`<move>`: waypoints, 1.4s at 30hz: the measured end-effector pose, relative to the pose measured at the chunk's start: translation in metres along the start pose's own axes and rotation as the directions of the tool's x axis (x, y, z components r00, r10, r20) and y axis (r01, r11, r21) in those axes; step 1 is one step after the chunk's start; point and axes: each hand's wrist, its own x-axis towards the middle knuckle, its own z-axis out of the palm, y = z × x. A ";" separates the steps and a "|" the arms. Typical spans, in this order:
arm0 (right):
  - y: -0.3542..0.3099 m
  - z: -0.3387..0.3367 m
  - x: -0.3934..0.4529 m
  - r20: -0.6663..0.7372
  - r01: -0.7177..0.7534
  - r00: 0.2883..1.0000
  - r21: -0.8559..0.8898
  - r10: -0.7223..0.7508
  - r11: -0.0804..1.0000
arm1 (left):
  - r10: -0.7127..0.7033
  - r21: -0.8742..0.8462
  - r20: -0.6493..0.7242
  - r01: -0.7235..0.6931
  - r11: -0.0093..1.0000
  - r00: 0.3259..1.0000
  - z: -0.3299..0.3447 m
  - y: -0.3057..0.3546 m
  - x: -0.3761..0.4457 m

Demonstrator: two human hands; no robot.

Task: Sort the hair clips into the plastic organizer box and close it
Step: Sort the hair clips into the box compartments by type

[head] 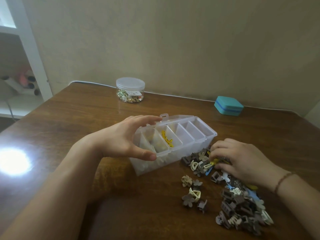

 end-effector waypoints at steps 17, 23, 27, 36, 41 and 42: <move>-0.091 -0.046 0.067 -0.221 0.040 0.968 0.610 0.122 0.791 | 0.016 0.000 -0.006 -0.016 1.000 1.000 0.000 0.000 -0.001; -0.032 -0.053 0.031 -0.198 -0.024 0.971 0.479 0.135 0.877 | 0.010 -0.001 -0.009 -0.010 1.000 1.000 0.000 0.000 -0.001; -0.009 -0.032 0.008 0.057 -0.069 0.997 0.160 0.061 0.985 | 0.009 0.001 -0.009 -0.009 1.000 1.000 0.000 -0.001 0.000; 0.007 0.006 -0.001 -0.012 0.133 0.991 0.017 -0.133 0.991 | 0.012 0.001 -0.005 -0.012 1.000 1.000 0.000 -0.001 0.000; 0.007 0.008 -0.002 -0.093 0.239 0.966 -0.034 -0.241 0.970 | 0.010 -0.008 -0.008 -0.010 1.000 1.000 0.000 0.000 -0.001; 0.007 0.006 -0.001 -0.106 0.248 0.962 -0.043 -0.251 0.968 | 0.010 -0.009 -0.008 -0.010 1.000 1.000 0.000 0.000 -0.001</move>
